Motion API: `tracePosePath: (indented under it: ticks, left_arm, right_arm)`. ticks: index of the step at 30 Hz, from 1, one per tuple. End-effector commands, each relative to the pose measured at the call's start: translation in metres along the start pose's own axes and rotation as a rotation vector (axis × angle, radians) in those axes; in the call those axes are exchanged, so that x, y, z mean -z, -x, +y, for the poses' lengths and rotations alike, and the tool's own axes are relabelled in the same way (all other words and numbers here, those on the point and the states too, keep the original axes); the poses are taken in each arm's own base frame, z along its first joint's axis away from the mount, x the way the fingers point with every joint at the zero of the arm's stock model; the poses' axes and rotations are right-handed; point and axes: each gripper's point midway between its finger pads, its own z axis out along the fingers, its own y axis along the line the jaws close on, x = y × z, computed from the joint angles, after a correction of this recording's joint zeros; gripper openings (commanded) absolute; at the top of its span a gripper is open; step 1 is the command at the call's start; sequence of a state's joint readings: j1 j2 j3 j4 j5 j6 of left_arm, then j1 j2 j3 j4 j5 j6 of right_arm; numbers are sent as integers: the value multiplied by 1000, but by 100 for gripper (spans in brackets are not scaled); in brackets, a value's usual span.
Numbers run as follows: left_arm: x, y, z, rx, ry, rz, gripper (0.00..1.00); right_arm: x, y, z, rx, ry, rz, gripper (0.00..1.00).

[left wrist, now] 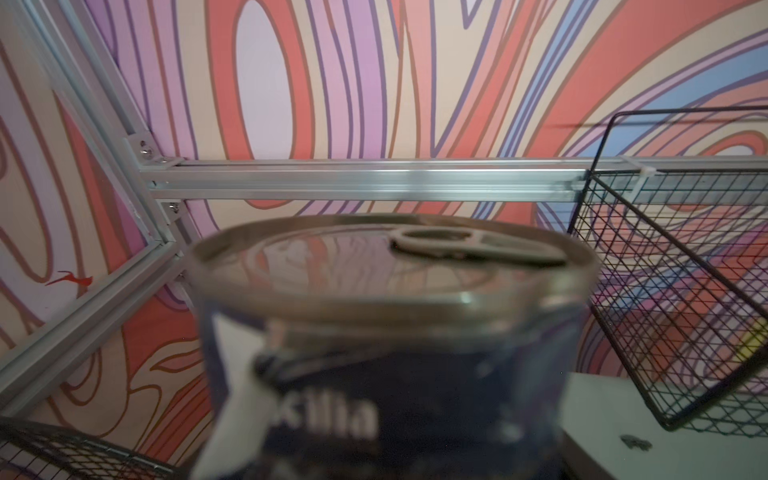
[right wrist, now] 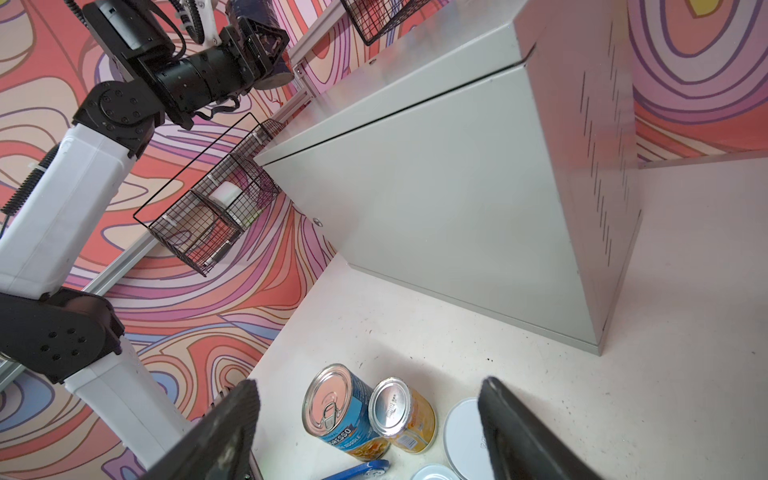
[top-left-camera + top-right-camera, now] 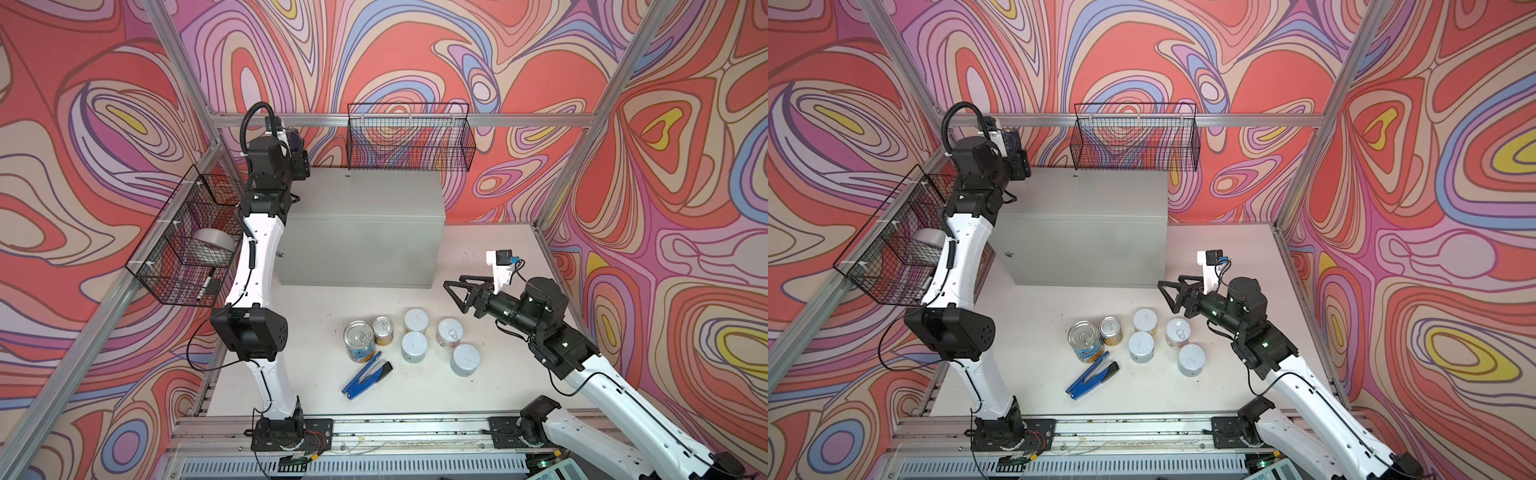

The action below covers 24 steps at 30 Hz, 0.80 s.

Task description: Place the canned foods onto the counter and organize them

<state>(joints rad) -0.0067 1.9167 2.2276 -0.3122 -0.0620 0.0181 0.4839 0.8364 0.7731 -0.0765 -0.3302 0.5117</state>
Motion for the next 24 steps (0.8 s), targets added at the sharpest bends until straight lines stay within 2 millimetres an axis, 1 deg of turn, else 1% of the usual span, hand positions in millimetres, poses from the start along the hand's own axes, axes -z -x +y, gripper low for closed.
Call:
tracePosePath:
  ticks: [1, 5, 7, 9, 17, 20, 24]
  left_arm:
    - [15, 61, -3, -21, -28, -247, 64]
    - [5, 56, 1, -47, 7, -272, 64]
    - [1, 53, 4, -46, 14, -273, 64]
    - [-4, 46, 8, -38, 24, -271, 64]
    - [-27, 14, 33, 20, 32, -223, 65]
    - [-35, 4, 37, 38, 28, -216, 64]
    - [-47, -12, 35, 61, -3, -178, 62]
  right_arm:
    - [-3, -1, -7, -32, -10, -27, 85]
    - [-6, 0, -6, -30, -5, -29, 85]
    - [-7, 0, -12, -37, -32, -32, 85]
    - [-7, 0, -16, -46, -50, -46, 85]
    - [-5, -4, -23, -66, -66, -65, 85]
    - [-5, -5, -26, -64, -77, -69, 85]
    - [-7, -6, -29, -67, -86, -63, 84]
